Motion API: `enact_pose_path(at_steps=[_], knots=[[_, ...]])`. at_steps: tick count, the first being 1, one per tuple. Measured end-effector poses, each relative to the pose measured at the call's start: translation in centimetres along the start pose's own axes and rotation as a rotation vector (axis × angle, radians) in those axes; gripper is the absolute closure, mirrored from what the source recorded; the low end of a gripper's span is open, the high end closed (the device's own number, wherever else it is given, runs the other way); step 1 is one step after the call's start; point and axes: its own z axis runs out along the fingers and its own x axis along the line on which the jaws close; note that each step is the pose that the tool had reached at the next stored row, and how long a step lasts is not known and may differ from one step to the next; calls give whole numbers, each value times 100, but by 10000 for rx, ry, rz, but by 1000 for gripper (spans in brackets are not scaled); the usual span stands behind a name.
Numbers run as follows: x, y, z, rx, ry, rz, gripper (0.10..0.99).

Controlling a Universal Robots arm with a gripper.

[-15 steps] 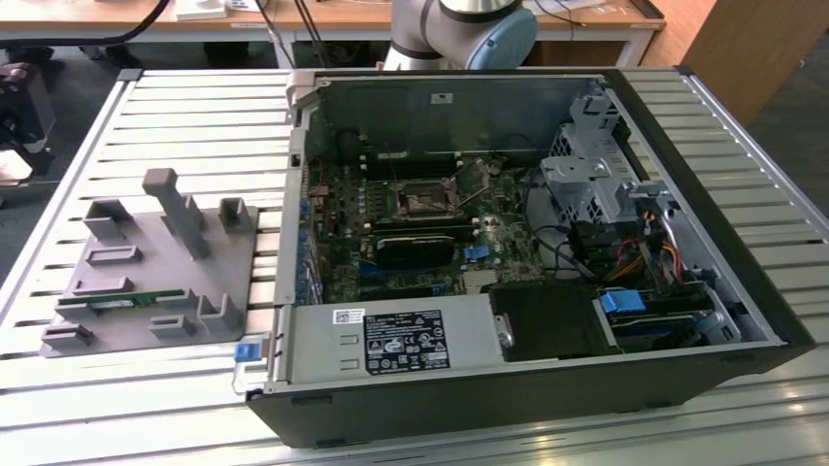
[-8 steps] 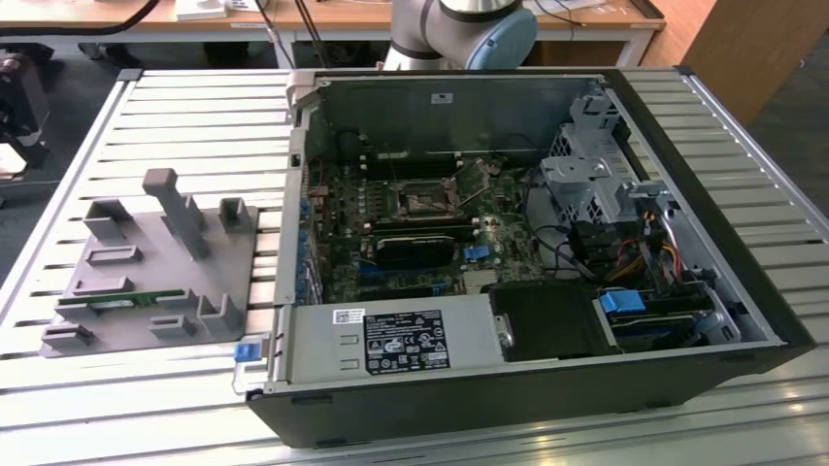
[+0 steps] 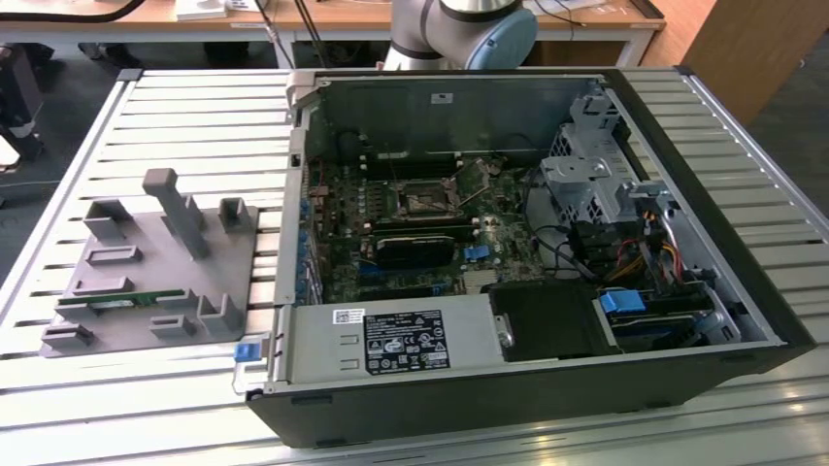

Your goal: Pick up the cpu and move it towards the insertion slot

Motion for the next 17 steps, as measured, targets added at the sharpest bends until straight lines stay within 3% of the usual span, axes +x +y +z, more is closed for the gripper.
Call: enact_pose_path(at_steps=[17], knots=[[1,4,-101,0,0,0,541]])
